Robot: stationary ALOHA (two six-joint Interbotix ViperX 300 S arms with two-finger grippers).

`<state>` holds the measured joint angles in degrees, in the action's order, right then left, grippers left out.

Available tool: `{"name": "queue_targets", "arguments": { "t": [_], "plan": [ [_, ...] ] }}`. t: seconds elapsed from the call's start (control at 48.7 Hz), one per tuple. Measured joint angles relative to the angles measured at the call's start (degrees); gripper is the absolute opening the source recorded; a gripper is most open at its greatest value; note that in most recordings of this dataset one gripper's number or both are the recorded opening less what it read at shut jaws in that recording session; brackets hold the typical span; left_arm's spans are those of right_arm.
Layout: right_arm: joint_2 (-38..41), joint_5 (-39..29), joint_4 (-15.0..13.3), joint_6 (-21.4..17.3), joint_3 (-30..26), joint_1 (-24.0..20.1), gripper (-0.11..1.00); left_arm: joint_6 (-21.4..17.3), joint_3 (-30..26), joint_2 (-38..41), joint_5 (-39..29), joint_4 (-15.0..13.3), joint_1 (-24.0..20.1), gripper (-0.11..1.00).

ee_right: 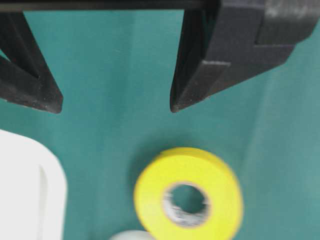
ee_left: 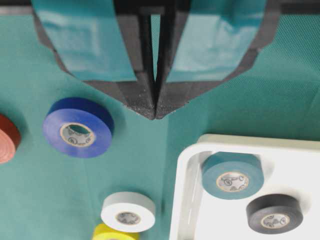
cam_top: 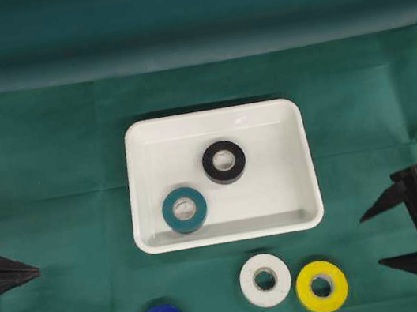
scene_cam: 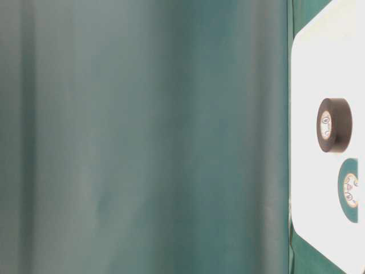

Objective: Put the tape into the white case with the right arm.
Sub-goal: 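Open the right gripper and retract it to the right, then reach the right gripper down to the blue tape roll and grasp it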

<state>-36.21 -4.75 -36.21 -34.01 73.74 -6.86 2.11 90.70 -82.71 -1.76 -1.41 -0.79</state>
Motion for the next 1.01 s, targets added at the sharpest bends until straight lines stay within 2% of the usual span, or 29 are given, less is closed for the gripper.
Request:
{"name": "queue_targets", "arguments": {
  "t": [0.185, 0.575, 1.007],
  "plan": [
    [-0.2, -1.0, 0.1, -2.4, 0.0, -0.3, 0.62, 0.0, 0.0, 0.0, 0.0, 0.0, 0.0, 0.0],
    [2.7, -1.4, 0.0, -2.5, -2.5, -0.4, 0.62, 0.0, 0.0, 0.0, 0.0, 0.1, 0.0, 0.0],
    [21.8, 2.7, -0.2, -1.8, -15.9, -0.4, 0.62, 0.0, 0.0, 0.0, 0.0, 0.0, 0.0, 0.0]
  ]
}}
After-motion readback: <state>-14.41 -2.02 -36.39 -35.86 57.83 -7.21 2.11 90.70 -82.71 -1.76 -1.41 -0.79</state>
